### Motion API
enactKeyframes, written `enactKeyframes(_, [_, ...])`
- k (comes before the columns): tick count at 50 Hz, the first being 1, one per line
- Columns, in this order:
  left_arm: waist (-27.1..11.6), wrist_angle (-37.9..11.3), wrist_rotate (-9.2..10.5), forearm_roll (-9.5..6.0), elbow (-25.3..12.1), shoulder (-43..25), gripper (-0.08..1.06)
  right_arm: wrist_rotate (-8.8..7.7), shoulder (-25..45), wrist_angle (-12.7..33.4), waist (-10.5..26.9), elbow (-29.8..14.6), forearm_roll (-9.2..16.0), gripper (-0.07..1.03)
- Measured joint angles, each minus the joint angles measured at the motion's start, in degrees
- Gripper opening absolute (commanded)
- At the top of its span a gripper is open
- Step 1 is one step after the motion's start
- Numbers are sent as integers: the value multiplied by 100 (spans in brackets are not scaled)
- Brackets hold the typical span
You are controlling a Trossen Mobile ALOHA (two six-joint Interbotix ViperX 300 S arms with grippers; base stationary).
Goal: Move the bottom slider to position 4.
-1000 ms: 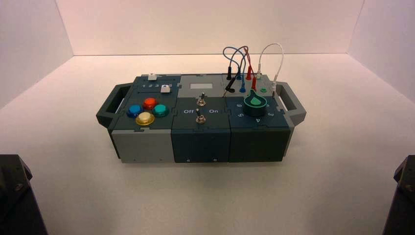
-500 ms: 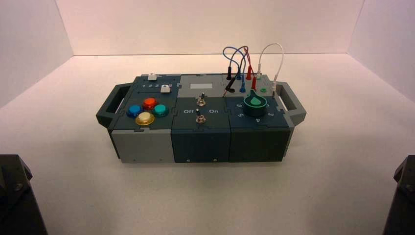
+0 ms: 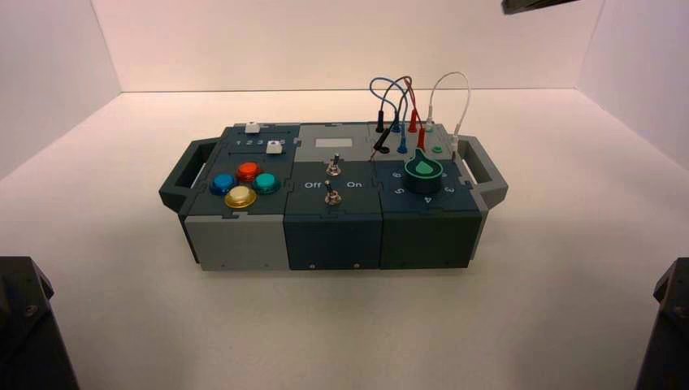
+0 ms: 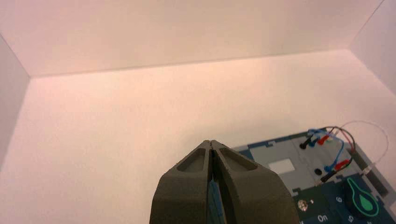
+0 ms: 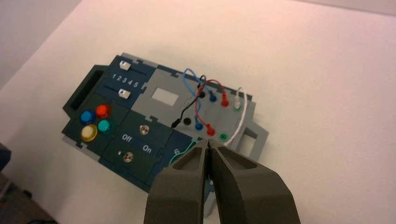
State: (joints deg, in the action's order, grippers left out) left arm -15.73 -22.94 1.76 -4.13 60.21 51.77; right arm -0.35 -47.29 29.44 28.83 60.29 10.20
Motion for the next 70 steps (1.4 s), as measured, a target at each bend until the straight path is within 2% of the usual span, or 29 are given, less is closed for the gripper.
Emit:
enactKeyframes(12, [-88, -158, 18, -62, -62, -316, -3, 9, 132, 79, 26, -18, 141, -2])
enactKeyframes(23, [-325, -237, 44, -62, -88, -527, -3, 9, 308, 79, 202, -53, 149, -2])
enactKeyframes(34, [-527, -325, 105, -62, -167, -967, -3, 9, 782, -53, 316, -149, 149, -2])
enactKeyframes(46, [-615, -404, 141, -79, -308, -1441, -3, 0, 1318, -211, 598, -308, 149, -2])
enactKeyframes(53, [-624, -448, 149, -88, -316, -1503, -3, 0, 1608, -281, 747, -422, 158, -2])
enactKeyframes(63, [-633, -519, 149, -88, -316, -1485, -3, 9, 2303, -378, 1213, -765, 185, -2])
enactKeyframes(70, [-633, -598, 149, -62, -316, -1485, -3, 18, 2804, -448, 1248, -1028, 299, -2])
